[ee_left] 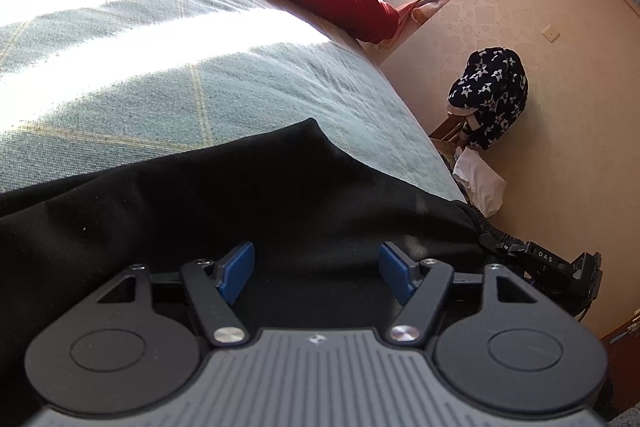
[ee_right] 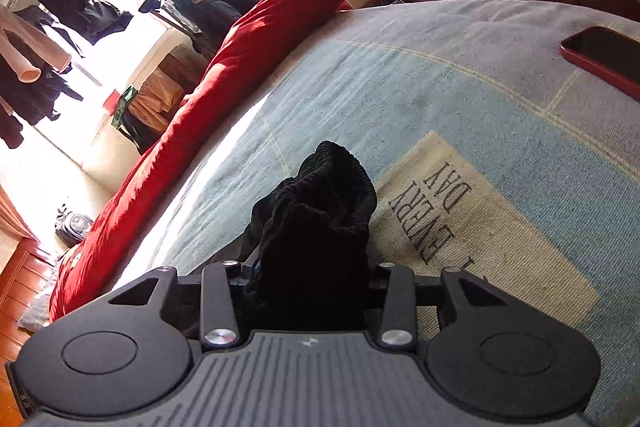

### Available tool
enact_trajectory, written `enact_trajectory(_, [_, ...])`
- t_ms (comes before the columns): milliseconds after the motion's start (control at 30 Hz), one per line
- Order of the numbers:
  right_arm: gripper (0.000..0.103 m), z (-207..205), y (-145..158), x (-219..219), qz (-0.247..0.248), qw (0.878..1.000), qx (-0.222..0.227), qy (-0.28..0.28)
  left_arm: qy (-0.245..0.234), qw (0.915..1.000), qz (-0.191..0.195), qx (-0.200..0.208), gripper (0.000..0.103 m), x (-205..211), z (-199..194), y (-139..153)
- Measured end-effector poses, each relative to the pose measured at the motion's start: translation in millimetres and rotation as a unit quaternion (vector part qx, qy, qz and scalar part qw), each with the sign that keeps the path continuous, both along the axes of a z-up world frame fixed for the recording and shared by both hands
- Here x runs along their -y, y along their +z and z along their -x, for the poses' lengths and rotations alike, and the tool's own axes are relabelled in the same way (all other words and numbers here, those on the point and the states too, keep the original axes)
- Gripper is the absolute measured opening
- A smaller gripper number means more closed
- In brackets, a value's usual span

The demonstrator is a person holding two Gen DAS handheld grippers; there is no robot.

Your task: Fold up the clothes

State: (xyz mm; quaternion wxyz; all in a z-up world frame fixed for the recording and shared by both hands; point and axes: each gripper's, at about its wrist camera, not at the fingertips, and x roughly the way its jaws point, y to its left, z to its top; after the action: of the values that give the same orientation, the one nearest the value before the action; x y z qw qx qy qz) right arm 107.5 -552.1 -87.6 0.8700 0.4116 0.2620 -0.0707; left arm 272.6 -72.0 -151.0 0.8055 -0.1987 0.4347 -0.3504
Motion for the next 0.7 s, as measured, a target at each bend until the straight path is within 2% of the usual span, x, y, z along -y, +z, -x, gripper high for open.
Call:
enact_trajectory(67, [0.051, 0.9, -4.5, 2.5, -0.005, 1.000, -0.004, -0.013, 0.001, 0.9999, -0.007, 0.007, 0.069, -2.0, 2.3, 3.3])
enact_trajectory(167, [0.059, 6.3, 7.1, 2.5, 0.031, 0.999, -0.020, -0.040, 0.002, 0.9996, -0.017, 0.022, 0.069, -4.3, 5.2, 10.8])
enact_trajectory(267, [0.061, 19.2, 27.8, 8.9, 0.066, 0.995, -0.022, -0.075, 0.002, 0.9995, -0.014, 0.030, 0.069, -6.5, 3.6, 17.3])
enact_trajectory(367, [0.063, 20.3, 59.0, 5.6, 0.091, 0.994, 0.011, -0.059, 0.001, 0.9992, -0.012, 0.037, 0.070, -8.7, 2.0, 23.8])
enact_trajectory(400, [0.068, 18.0, 70.1, 2.2, 0.099, 0.994, 0.024, -0.049, 0.001, 0.9991, -0.011, 0.040, 0.070, -9.5, 1.4, 25.9])
enact_trajectory(433, [0.073, 8.0, 78.3, -8.4, 0.106, 0.994, 0.035, -0.021, 0.001, 0.9990, -0.011, 0.043, 0.070, -10.2, 0.9, 28.1])
enact_trajectory(533, [0.077, -30.3, 97.2, -48.4, 0.119, 0.988, 0.058, 0.082, 0.001, 0.9987, -0.008, 0.050, 0.070, -12.4, -0.8, 34.6])
enact_trajectory(633, [0.077, -75.8, 86.9, -94.5, 0.109, 0.976, 0.040, 0.182, 0.001, 0.9983, -0.006, 0.058, 0.072, -14.6, -2.4, 41.0])
enact_trajectory(700, [0.077, -100.1, 76.1, -121.7, 0.125, 0.966, 0.013, 0.226, 0.001, 0.9980, -0.005, 0.063, 0.074, -16.1, -3.5, 45.4])
